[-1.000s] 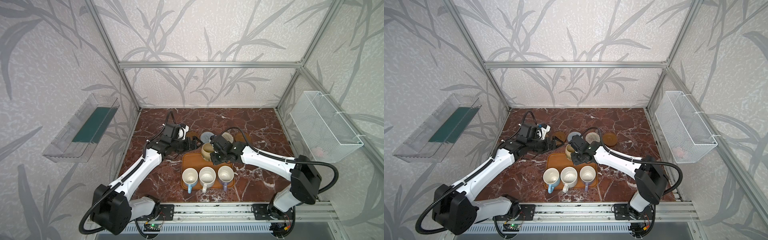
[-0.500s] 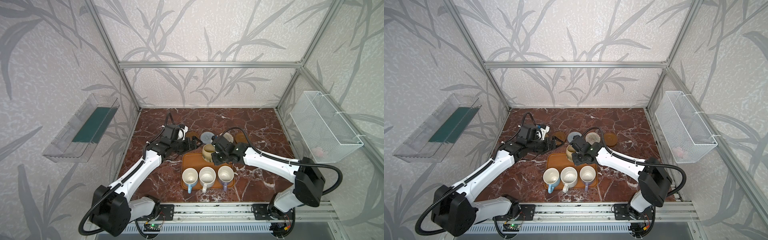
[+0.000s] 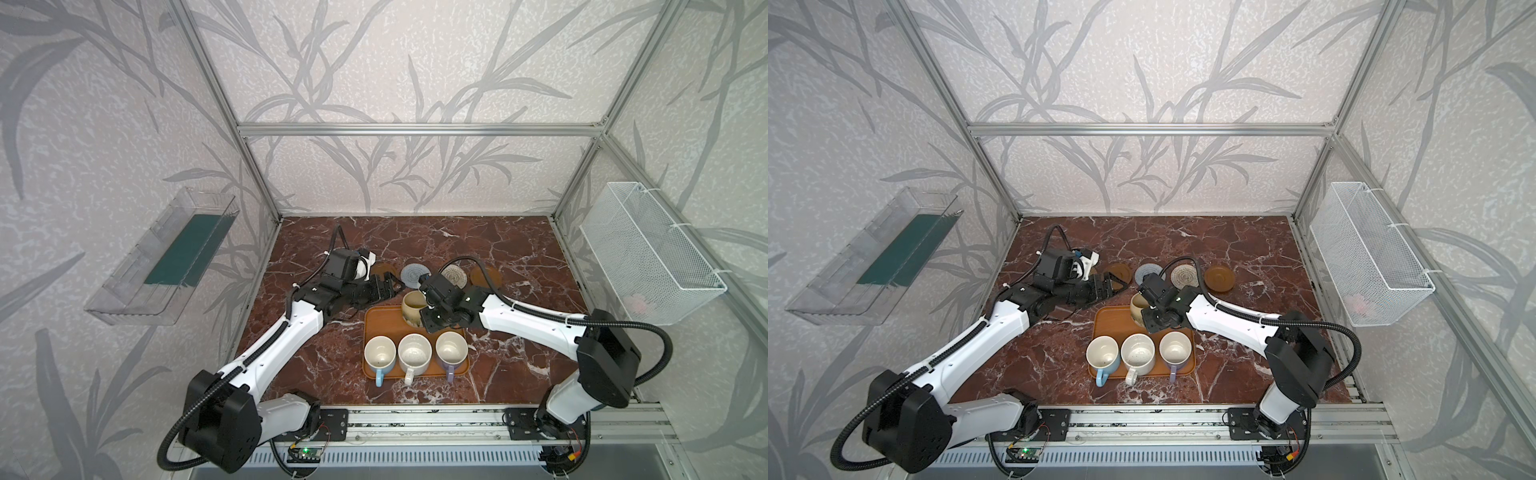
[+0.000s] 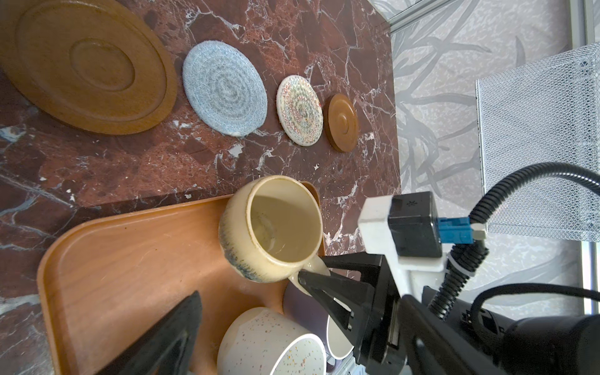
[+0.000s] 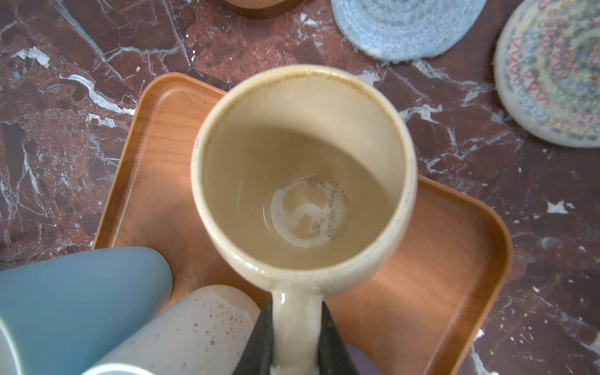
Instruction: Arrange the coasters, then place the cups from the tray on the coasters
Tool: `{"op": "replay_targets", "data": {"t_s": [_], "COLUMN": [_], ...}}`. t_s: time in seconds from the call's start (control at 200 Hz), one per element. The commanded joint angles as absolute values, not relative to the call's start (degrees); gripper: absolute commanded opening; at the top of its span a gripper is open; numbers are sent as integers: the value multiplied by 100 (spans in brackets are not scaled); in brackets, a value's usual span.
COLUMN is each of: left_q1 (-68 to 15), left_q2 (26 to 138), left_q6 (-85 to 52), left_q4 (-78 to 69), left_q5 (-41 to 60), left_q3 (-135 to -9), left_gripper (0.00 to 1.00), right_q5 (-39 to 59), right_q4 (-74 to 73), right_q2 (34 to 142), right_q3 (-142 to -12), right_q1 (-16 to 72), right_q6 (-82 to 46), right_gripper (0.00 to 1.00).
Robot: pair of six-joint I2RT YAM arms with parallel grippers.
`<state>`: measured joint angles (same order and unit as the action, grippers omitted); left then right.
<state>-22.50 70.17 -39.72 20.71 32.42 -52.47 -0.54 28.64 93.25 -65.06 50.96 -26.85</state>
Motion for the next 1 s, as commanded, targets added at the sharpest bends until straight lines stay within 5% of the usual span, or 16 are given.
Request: {"op": "replay_targets", "data": {"t_s": [0.0,0.43,0.995], "left_q1": [-2258,-2258,-2252], "left_q2": [7045,7055,7029], "left_q6": [-4017,-3990,-3999], "left_q4": [1999,1976,1894], "left_q5": [3199,3211,3291], "left_q3": [-5168,-5158,-5095], "left_gripper": [96,96,96], "right_q5": [142,-40,-68], "right_q4": [2830,3561,3691], "right_q2": [9573,10051,10485], "right_q3": [-6693,-6815,-7134], "right_q1": [5124,5094,5036], "right_q6": [-2484,-2406,-2401], "right_gripper": [0,0,16]}}
